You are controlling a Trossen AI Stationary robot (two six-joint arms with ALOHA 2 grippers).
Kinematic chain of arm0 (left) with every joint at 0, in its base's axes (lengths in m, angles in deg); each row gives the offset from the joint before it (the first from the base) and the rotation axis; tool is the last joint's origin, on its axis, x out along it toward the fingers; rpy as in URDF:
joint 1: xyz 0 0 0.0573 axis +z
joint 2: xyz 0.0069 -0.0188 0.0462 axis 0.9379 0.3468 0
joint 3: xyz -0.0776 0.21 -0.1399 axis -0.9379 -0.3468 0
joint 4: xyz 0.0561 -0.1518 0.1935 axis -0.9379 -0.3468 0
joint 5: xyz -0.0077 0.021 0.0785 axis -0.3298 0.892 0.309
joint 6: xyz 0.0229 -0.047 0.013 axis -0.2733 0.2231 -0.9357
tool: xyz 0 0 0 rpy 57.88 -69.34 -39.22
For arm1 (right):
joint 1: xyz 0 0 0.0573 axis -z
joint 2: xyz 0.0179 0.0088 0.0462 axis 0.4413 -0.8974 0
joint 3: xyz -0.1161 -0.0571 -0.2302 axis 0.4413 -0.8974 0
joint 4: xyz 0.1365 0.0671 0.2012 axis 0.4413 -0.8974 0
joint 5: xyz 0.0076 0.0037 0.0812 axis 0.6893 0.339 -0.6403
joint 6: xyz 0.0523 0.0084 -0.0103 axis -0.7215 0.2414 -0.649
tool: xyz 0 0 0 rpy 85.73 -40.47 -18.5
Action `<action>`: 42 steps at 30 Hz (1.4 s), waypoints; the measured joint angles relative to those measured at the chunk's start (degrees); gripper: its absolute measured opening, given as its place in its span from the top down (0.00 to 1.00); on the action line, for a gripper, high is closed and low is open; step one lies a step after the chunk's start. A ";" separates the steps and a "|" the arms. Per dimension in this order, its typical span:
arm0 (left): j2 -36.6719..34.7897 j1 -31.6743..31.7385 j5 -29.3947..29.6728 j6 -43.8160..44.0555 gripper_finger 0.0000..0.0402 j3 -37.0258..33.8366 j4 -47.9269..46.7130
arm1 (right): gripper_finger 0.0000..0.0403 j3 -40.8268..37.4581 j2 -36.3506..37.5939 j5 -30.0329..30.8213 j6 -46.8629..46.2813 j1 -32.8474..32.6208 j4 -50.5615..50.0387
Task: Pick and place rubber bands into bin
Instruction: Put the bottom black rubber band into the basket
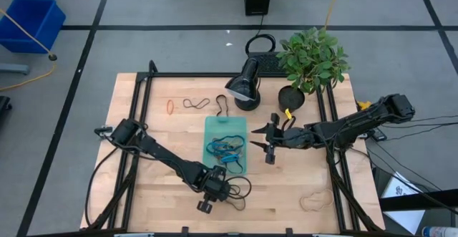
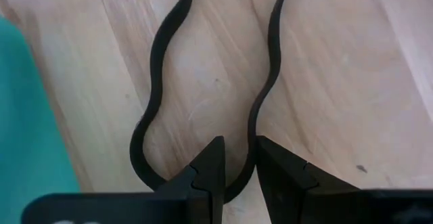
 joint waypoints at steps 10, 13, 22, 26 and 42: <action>0.50 0.00 0.32 2.93 0.95 0.11 -0.03 | 0.57 0.00 0.00 -0.02 0.02 0.00 -0.24; 0.53 -0.02 0.46 5.71 0.97 0.11 -0.05 | 0.57 0.00 0.00 -0.02 0.02 0.00 -0.24; -2.87 -0.19 -4.62 7.93 0.99 -0.11 -1.18 | 0.57 0.02 0.00 -0.02 0.02 0.02 -0.22; -6.98 -0.19 -5.70 9.72 0.99 -0.09 -0.84 | 0.57 0.02 0.00 -0.02 0.04 0.02 -0.24; -28.70 0.44 8.09 10.37 0.99 0.09 -0.35 | 0.57 0.02 0.00 -0.02 1.77 0.02 0.10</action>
